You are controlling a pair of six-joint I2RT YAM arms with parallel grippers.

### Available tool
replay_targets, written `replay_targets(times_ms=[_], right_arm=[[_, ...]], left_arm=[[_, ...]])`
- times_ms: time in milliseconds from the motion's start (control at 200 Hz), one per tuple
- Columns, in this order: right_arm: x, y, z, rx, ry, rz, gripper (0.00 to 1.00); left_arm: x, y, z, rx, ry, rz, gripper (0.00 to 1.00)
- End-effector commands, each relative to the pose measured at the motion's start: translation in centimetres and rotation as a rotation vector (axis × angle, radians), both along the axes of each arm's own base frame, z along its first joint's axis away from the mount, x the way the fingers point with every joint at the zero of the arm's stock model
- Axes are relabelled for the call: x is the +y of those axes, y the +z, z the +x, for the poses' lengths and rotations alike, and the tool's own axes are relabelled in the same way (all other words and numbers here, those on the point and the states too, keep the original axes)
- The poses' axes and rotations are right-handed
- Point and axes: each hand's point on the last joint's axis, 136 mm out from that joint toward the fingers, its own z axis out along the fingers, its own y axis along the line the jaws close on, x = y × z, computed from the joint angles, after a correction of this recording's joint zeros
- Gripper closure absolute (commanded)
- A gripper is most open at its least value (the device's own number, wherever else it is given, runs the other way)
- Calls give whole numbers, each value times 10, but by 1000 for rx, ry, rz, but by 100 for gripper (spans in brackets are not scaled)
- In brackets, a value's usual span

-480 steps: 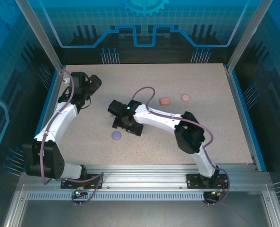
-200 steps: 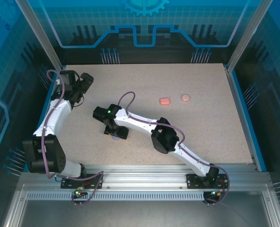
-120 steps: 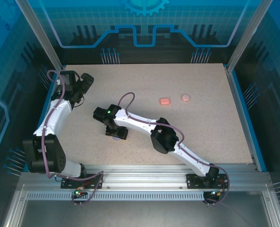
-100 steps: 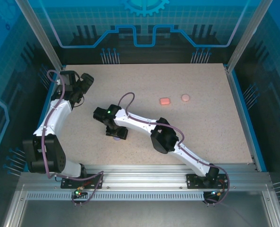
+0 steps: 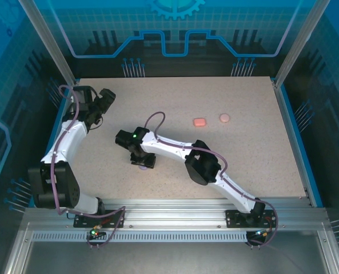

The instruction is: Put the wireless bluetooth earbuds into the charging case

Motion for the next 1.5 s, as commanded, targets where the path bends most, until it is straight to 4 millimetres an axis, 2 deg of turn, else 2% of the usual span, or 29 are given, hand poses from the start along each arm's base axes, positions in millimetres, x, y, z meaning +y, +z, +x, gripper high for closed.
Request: replay_targets(times_ms=[0,125,400,540,660,840,1010,1145,1256,1496], right_arm=[[-23,39,23,-92,-27,21,54],[-56,56,38,-125,-67,39,54],[-138,59,60,-142,-173,48,54],[-165,64,70,-149,-218,75,53],[-177,69,78,-156,-256,117,53],[-183,74,91,-151,-302,180,53],[-180,75,102,-132,-370,253,53],[-167,75,111,-110,-411,321,53],[-155,79,119,-101,-430,356,53],[-132,88,126,-89,-442,402,53]], left_arm=[[-12,5,-5,-48,-77,-30,1],[-28,3,-10,-83,-115,-76,1],[-79,-12,-32,-117,-214,-66,1],[-105,-25,-42,-142,-261,-121,1],[-131,-32,-47,-155,-334,-145,1],[-166,-48,-58,-204,-445,-186,1],[-194,-62,-73,-263,-556,-195,1],[-217,-73,-80,-281,-630,-200,1],[-234,-74,-84,-317,-680,-197,1],[-251,-77,-85,-350,-724,-179,2]])
